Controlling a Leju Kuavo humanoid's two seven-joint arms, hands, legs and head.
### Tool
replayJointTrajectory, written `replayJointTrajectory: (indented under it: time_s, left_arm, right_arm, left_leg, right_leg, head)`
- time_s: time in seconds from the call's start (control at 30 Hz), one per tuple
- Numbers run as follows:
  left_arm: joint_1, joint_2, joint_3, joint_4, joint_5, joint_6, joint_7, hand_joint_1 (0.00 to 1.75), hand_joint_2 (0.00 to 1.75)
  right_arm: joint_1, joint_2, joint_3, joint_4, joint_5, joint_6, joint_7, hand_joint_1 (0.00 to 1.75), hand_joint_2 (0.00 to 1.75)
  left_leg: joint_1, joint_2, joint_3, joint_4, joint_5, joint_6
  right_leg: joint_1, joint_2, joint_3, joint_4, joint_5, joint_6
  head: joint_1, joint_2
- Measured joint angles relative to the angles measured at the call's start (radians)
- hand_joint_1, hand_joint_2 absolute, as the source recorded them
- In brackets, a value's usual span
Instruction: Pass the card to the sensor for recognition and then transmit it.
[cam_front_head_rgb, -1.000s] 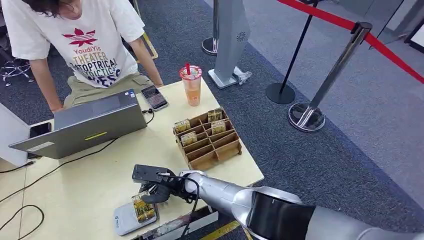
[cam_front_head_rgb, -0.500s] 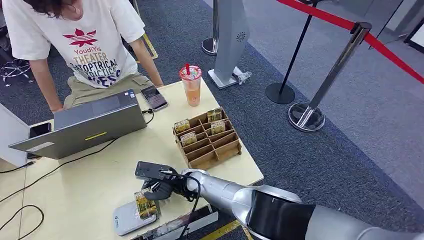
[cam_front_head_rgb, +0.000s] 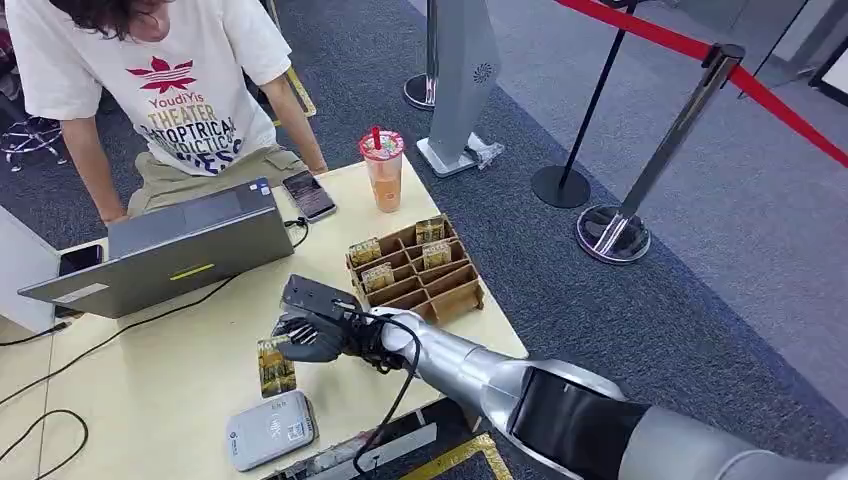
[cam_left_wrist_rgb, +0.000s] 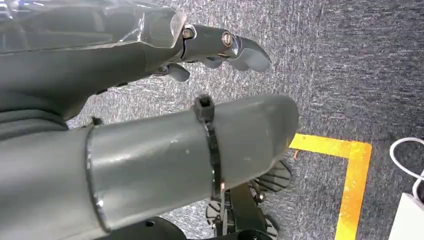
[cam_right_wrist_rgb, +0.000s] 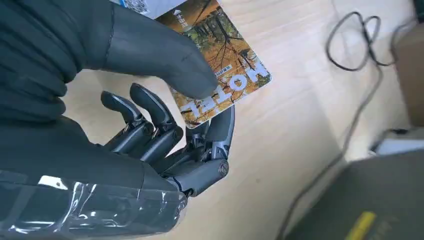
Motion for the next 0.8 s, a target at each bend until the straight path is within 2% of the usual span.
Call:
replayJointTrajectory:
  time_s: [0.37,0.67,0.73,0.8]
  left_arm:
    - [0.000,0.000,0.001,0.000,-0.003,-0.002,-0.005,0.00,0.00]
    - [-0.001,0.001,0.001,0.000,-0.008,-0.003,-0.005,0.00,0.00]
    - [-0.008,0.001,0.001,0.000,-0.026,-0.005,0.001,0.00,0.00]
    - [-0.013,0.000,0.000,0.000,-0.029,-0.005,0.005,0.00,0.00]
  right_arm:
    - [0.008,-0.044,-0.121,-0.232,0.009,-0.066,0.019,1.75,1.75]
    - [-0.008,-0.048,-0.158,-0.255,0.011,-0.076,0.027,1.75,1.75]
    - [-0.066,-0.052,-0.232,-0.258,0.027,-0.088,0.034,1.75,1.75]
    - [-0.097,-0.052,-0.251,-0.242,0.030,-0.094,0.036,1.75,1.75]
  left_leg:
    - [0.000,0.000,0.000,0.000,0.000,0.000]
    - [0.000,0.000,0.000,0.000,0.000,0.000]
    - [0.000,0.000,0.000,0.000,0.000,0.000]
    - [0.000,0.000,0.000,0.000,0.000,0.000]
  right_leg:
    - [0.000,0.000,0.000,0.000,0.000,0.000]
    - [0.000,0.000,0.000,0.000,0.000,0.000]
    - [0.000,0.000,0.000,0.000,0.001,0.000]
    - [0.000,0.000,0.000,0.000,0.001,0.000]
  head:
    - [0.000,0.000]
    - [0.000,0.000]
    - [0.000,0.000]
    - [0.000,0.000]
